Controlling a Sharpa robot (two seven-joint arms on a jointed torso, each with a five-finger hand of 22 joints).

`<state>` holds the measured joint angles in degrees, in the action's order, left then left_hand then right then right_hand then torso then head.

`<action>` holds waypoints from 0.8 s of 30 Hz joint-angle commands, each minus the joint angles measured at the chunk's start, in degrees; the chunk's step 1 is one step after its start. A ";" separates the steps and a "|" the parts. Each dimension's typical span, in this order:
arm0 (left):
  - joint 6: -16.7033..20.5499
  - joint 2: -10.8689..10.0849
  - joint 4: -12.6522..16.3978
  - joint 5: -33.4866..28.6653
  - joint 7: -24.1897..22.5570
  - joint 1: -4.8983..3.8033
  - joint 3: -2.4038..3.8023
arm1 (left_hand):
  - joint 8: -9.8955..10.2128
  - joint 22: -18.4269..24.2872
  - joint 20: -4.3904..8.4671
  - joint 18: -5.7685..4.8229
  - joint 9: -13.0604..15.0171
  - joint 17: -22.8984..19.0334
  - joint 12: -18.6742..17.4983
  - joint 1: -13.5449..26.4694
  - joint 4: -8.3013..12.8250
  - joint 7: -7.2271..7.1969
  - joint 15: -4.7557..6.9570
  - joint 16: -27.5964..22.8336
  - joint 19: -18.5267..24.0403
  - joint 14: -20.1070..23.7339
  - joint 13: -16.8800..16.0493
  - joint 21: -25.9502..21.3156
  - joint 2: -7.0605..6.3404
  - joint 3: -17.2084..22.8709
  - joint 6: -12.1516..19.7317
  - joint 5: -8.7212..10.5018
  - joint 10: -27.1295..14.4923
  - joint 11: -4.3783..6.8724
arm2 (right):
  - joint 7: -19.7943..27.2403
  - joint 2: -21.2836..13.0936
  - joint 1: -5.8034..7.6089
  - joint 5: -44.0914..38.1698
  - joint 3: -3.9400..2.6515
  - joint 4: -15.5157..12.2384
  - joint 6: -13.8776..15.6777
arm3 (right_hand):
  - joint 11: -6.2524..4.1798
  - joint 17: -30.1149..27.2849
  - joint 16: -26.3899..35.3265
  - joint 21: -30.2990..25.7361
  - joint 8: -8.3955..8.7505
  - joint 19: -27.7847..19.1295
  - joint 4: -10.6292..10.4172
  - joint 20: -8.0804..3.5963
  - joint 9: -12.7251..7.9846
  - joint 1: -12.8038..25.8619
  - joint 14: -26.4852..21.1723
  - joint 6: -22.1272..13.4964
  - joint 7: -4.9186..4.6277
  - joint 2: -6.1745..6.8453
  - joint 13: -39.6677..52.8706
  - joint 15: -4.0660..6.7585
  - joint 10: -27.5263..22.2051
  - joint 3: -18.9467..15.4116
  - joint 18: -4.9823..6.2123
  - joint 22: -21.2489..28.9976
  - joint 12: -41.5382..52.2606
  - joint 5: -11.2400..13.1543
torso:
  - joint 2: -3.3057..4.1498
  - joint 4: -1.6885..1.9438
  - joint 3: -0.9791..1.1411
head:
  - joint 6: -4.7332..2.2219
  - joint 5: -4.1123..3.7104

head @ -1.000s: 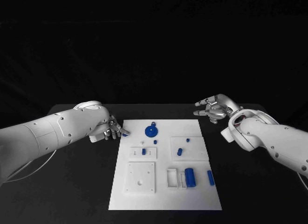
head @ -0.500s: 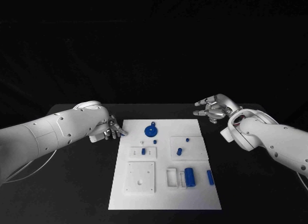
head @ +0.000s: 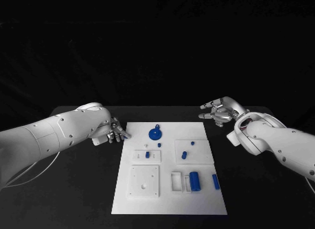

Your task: Assemble the parts on the task board

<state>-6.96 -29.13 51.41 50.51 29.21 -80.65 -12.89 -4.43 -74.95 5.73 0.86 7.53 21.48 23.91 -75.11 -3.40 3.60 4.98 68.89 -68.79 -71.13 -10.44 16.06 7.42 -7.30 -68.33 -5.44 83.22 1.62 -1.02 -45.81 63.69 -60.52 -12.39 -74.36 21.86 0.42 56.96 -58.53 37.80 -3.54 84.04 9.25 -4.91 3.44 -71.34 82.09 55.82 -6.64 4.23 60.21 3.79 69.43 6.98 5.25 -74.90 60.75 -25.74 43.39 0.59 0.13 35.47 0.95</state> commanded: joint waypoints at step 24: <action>-1.56 -1.58 -0.42 -9.32 -2.19 1.50 -0.74 | 0.28 -1.22 0.42 -0.86 -1.18 0.14 -3.63 -4.09 7.14 -1.40 0.17 -0.10 0.89 -0.39 1.87 0.91 0.12 12.37 -2.43 1.87 2.75 0.06 | 0.43 -0.06 -0.38 -0.09 -0.03 0.06 -0.86 | -0.17 0.09 0.16 0.10 0.08 1.79 0.25 0.00 0.04 0.54 0.33 0.28 -0.10 -0.16 0.15 0.09 -0.23 0.32 0.64 -4.42 0.01 -0.22 | -0.03 0.02 0.03 | -0.44 0.20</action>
<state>-6.88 -30.70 50.70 42.89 26.45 -80.29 -13.03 -3.83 -74.93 6.15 0.85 6.09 21.56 20.45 -79.61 -5.22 2.23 4.86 68.90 -68.37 -71.22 -8.62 16.83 8.29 -4.30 -70.52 -3.45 83.76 1.74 -1.02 -45.89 63.36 -60.52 -12.39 -74.27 21.77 0.42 57.00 -58.53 37.80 -3.54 84.04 9.41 -4.91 3.44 -71.34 82.09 55.82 -6.64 4.23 60.30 3.79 69.43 7.14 5.25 -74.90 60.75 -25.74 43.35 0.62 0.14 35.10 1.09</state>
